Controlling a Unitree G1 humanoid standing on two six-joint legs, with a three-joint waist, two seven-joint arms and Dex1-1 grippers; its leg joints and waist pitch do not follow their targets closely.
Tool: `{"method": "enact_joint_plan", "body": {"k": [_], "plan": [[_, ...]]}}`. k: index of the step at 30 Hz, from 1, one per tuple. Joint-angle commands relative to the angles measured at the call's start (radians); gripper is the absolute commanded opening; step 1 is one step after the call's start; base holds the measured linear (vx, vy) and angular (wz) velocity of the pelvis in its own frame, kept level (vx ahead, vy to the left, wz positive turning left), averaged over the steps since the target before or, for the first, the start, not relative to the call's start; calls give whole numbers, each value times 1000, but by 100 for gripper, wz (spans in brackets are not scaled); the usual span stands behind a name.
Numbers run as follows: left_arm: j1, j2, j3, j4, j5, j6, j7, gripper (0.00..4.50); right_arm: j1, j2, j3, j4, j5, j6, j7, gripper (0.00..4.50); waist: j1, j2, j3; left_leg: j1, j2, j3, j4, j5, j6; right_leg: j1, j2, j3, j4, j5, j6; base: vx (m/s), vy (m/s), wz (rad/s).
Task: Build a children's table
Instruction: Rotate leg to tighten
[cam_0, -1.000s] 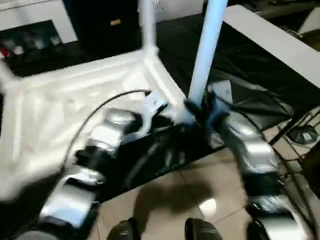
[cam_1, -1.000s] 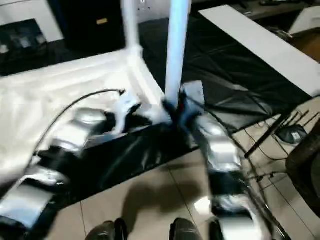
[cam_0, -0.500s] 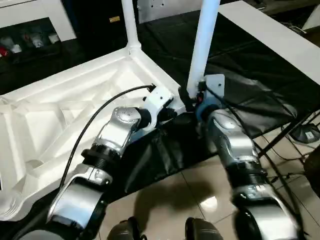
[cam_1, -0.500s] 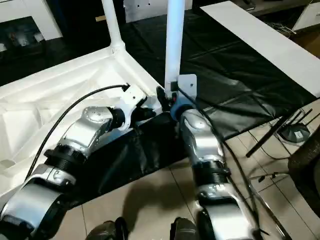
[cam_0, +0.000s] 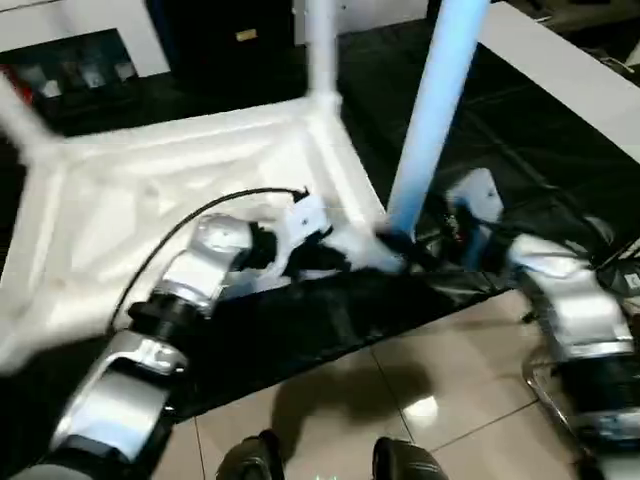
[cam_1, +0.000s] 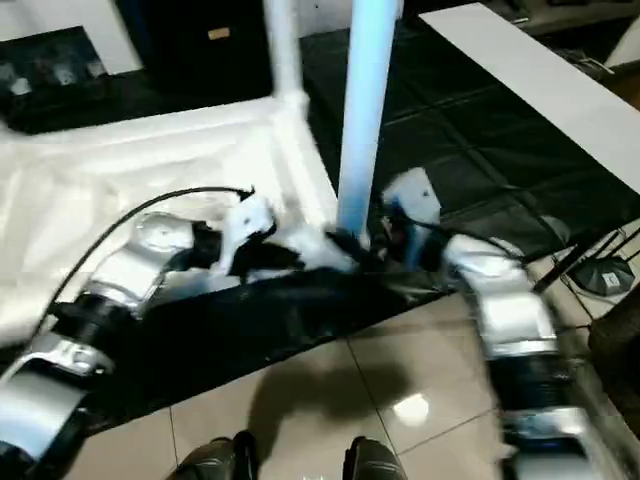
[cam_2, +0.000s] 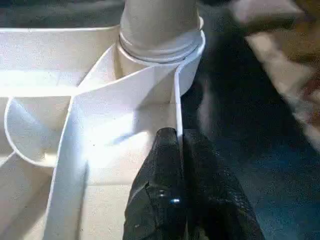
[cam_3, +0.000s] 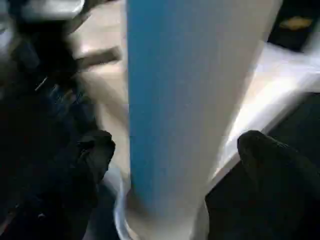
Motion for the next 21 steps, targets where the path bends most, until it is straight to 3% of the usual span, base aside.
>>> {"method": "enact_joint_plan", "body": {"k": [1,4,5,6,7,8,11,21], "plan": [[2,8,-70,16,27,-30,-90,0,6,-23,29,-21,25,-5,99,444,-2,-20,-81,26,49,-10,-48,-118,177,57,-47,35,-60,-53,-288,0,0,0],[0,24,-86,17,29,-46,-140,0,3,-49,40,-14,43,-8,170,444,6,-19,-82,28,53,-9,-48,-117,178,55,-49,35,-59,-58,-294,0,0,0],[-1,31,-94,16,27,-53,-165,0,0,-58,43,-8,53,-1,203,444,7,-27,-81,28,53,-7,-48,-109,180,53,-49,36,-58,-49,-297,0,0,0],[-1,31,-94,16,27,-53,-165,0,0,-58,43,-8,53,-1,203,444,9,-24,-83,28,52,-8,-47,-103,181,55,-50,36,-55,-42,-299,0,0,0],[-3,38,-105,17,24,-63,-196,0,-7,-73,53,3,67,8,254,428,11,-23,-82,28,53,-8,-47,-93,183,53,-49,36,-54,-38,-300,0,0,0],[-6,45,-116,17,22,-78,-227,0,-14,-84,66,12,81,18,307,417,10,-32,-83,27,53,-7,-46,-90,189,54,-49,36,-54,-32,-302,0,0,0],[-17,53,-136,30,26,-113,-286,0,-36,-99,102,40,100,19,410,385,12,-27,-83,27,52,-7,-44,-89,199,54,-51,35,-54,-37,-303,0,0,0],[-23,54,-145,30,29,-131,-323,0,-65,-83,158,76,85,8,495,303,19,-32,-81,30,56,-5,-47,-93,186,50,-52,36,-53,-53,-307,0,0,0]]}}
